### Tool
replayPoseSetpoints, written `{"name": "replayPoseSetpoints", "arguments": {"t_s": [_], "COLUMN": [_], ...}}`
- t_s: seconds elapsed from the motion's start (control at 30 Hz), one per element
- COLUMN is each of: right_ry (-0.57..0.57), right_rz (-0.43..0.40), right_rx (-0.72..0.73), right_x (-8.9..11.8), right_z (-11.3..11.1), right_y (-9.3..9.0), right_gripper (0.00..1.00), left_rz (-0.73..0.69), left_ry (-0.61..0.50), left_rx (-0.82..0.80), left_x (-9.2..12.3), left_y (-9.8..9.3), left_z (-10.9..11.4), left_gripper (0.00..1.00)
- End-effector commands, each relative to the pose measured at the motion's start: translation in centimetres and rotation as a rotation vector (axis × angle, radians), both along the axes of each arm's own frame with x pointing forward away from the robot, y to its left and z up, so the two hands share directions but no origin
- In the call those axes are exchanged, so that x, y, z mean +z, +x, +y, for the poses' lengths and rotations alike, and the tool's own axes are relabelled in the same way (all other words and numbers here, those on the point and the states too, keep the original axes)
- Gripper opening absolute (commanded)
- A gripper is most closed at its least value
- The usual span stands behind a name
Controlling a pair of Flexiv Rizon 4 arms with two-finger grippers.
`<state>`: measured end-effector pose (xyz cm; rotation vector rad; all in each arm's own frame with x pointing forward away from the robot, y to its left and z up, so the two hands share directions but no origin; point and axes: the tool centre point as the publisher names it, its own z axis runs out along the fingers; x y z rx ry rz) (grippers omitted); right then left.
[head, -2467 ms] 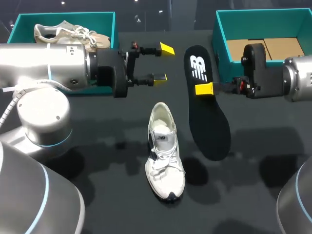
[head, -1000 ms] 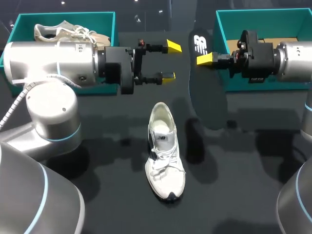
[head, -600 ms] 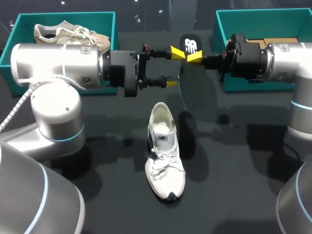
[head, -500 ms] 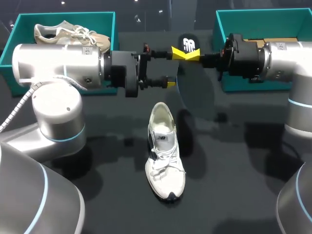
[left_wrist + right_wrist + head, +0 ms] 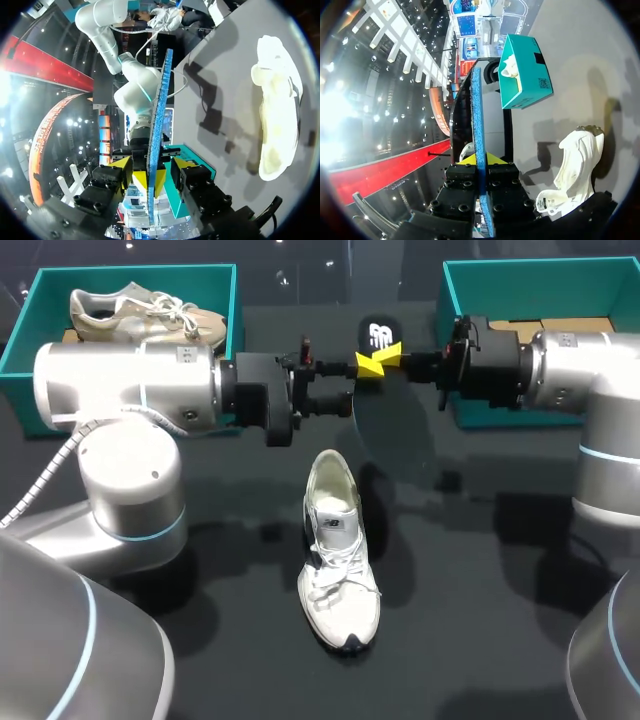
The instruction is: Take the shoe out of the shoebox, open the shoe tongue, remove and reinsert the insole, then place the shoe into the shoebox
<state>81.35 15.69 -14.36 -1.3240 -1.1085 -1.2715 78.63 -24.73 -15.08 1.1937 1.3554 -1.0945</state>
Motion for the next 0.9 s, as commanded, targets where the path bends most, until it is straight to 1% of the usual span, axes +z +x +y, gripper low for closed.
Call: {"name": "replayPoseSetpoints", "arguments": {"t_s": [0.03, 0.13, 0.2, 0.3, 0.33, 0.37, 0.4, 0.5, 0.57, 0.6, 0.77, 0.8, 0.83, 0.87, 0.9], "right_ry": [-0.001, 0.003, 0.005, 0.007, 0.007, 0.008, 0.008, 0.01, 0.011, 0.011, 0.018, 0.02, 0.021, 0.024, 0.026], "right_rz": [0.007, 0.012, 0.013, 0.014, 0.015, 0.015, 0.015, 0.016, 0.017, 0.017, 0.024, 0.024, 0.025, 0.024, 0.023], "right_rx": [-0.008, -0.007, -0.004, -0.001, 0.0, 0.001, 0.002, 0.005, 0.006, 0.007, 0.008, 0.008, 0.007, 0.006, 0.005], "right_x": [-0.1, -0.2, -0.2, -0.2, -0.2, -0.2, -0.2, -0.2, -0.2, -0.3, -0.4, -0.4, -0.4, -0.4, -0.3], "right_z": [0.4, 0.6, 0.7, 0.8, 0.8, 0.8, 0.8, 0.9, 1.0, 1.0, 1.1, 1.1, 1.0, 0.9, 0.8], "right_y": [-0.2, -0.3, -0.2, -0.1, -0.1, -0.1, -0.1, 0.0, 0.0, 0.0, 0.0, -0.1, -0.2, -0.3, -0.5], "right_gripper": [0.0, 0.0, 0.0, 0.0, 0.0, 0.0, 0.0, 0.0, 0.0, 0.0, 0.0, 0.2, 0.47, 1.0, 1.0], "left_rz": [-0.003, -0.003, -0.002, -0.002, -0.002, -0.002, -0.002, -0.002, -0.002, -0.001, -0.002, -0.003, -0.003, -0.004, -0.005], "left_ry": [-0.004, -0.009, -0.011, -0.011, -0.01, -0.01, -0.008, -0.005, -0.004, -0.003, -0.001, -0.002, -0.003, -0.003, -0.004], "left_rx": [0.008, 0.01, 0.01, 0.007, 0.005, 0.002, 0.0, -0.004, -0.004, -0.004, -0.005, -0.003, 0.002, 0.008, 0.012], "left_x": [-0.1, -0.1, -0.2, -0.2, -0.2, -0.2, -0.3, -0.4, -0.4, -0.5, -0.5, -0.5, -0.4, -0.3, -0.2], "left_y": [0.0, 0.0, 0.0, -0.1, -0.1, -0.2, -0.3, -0.4, -0.4, -0.4, -0.5, -0.5, -0.5, -0.4, -0.4], "left_z": [-0.6, -0.7, -0.7, -0.7, -0.7, -0.6, -0.6, -0.6, -0.5, -0.5, -0.3, -0.2, 0.0, 0.2, 0.6], "left_gripper": [0.44, 0.42, 0.38, 0.29, 0.23, 0.21, 0.17, 0.12, 0.02, 0.0, 0.0, 0.0, 0.0, 0.0, 0.0]}}
